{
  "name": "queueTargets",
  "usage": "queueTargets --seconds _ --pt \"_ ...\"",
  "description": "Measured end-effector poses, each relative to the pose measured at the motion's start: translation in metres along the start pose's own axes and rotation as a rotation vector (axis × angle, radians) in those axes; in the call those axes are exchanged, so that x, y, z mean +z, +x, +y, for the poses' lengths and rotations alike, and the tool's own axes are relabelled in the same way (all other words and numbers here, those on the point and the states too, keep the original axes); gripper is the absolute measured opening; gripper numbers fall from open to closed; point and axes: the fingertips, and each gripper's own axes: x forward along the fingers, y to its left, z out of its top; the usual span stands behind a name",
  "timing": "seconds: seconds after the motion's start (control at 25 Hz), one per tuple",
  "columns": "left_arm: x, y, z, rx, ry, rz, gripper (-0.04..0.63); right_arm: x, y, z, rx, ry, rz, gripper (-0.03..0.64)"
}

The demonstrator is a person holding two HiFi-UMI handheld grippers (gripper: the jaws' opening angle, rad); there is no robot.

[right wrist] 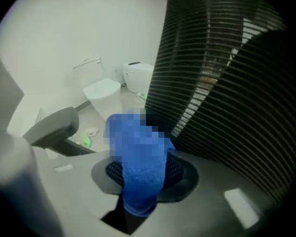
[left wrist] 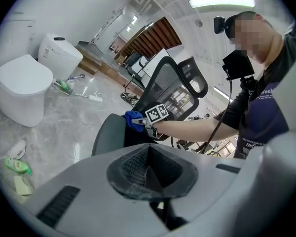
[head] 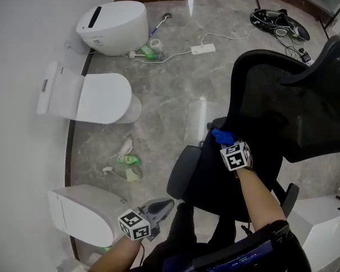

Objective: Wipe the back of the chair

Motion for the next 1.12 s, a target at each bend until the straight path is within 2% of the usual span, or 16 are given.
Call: queueTargets --seconds 0.08,0.24,0.48,0.68,0.92,1.0,1.12 --pt "0.001 0.003 0.000 -0.003 -0.005 0.002 0.003 -0.011 -0.006 -0.018 -0.036 0.004 0.007 0.118" --pt "0.005 0.023 -0.017 -0.024 0.009 0.014 0.003 -0.057 -0.039 -0.077 -0.111 0.189 0.015 0.118" --pt "0.016 0.092 -0.076 -0.088 0.073 0.069 0.003 -0.153 -0.113 -0.173 -0.224 0.376 0.040 0.118" --pt "0.011 0.147 -0.130 -0.156 0.117 0.141 0.003 -0.216 -0.159 -0.214 -0.289 0.539 0.032 0.118" --pt "-0.003 0.182 -0.162 -0.200 0.140 0.181 0.003 -0.228 -0.172 -0.219 -0.287 0.677 -0.032 0.117" --pt "-0.006 0.176 -0.160 -0.198 0.134 0.179 0.003 -0.223 -0.166 -0.206 -0.262 0.655 -0.033 0.117" --pt "-0.007 0.155 -0.142 -0.183 0.122 0.166 0.003 -0.196 -0.135 -0.166 -0.178 0.560 -0.029 0.117"
